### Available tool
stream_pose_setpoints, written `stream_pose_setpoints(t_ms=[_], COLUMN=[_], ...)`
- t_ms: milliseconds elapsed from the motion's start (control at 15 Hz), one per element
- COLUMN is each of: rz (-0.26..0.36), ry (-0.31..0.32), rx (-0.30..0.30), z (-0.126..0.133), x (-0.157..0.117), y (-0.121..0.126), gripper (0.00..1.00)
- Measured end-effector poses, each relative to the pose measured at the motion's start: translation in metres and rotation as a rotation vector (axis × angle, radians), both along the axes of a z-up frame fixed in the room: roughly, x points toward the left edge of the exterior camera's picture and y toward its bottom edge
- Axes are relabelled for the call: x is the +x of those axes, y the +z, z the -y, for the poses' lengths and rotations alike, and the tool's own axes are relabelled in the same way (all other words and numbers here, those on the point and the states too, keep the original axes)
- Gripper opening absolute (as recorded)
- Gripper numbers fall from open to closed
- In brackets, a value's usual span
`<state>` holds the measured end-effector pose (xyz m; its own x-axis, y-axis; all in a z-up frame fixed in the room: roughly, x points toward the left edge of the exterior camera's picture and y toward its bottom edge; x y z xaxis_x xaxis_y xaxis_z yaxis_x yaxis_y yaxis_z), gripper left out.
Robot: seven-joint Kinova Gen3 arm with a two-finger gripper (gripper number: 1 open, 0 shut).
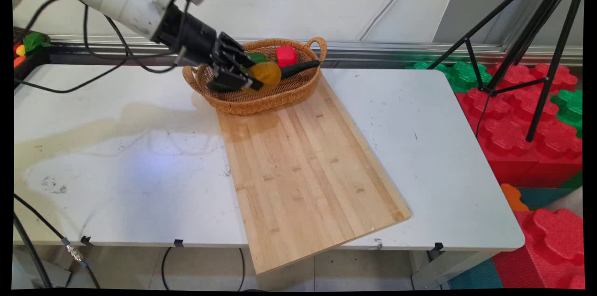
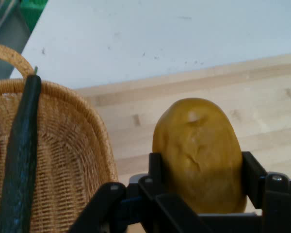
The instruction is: Place the picked object on the cutting board
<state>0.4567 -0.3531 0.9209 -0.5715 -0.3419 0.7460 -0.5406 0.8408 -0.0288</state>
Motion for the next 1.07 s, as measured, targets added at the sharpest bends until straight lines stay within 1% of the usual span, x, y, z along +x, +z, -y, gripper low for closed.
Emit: stream_pose_setpoints(t_ms=[333, 733, 1067], rz=[0.059, 0.126, 0.18], ry=[0.008, -0.006, -0.015], rx=[0.027, 0.062, 0.075], z=[0.003, 0.003, 0.004], x=[-0.017, -0.038, -0.054], y=[-0.028, -0.059, -0.082], gripper=[0.0, 0.0, 0.0])
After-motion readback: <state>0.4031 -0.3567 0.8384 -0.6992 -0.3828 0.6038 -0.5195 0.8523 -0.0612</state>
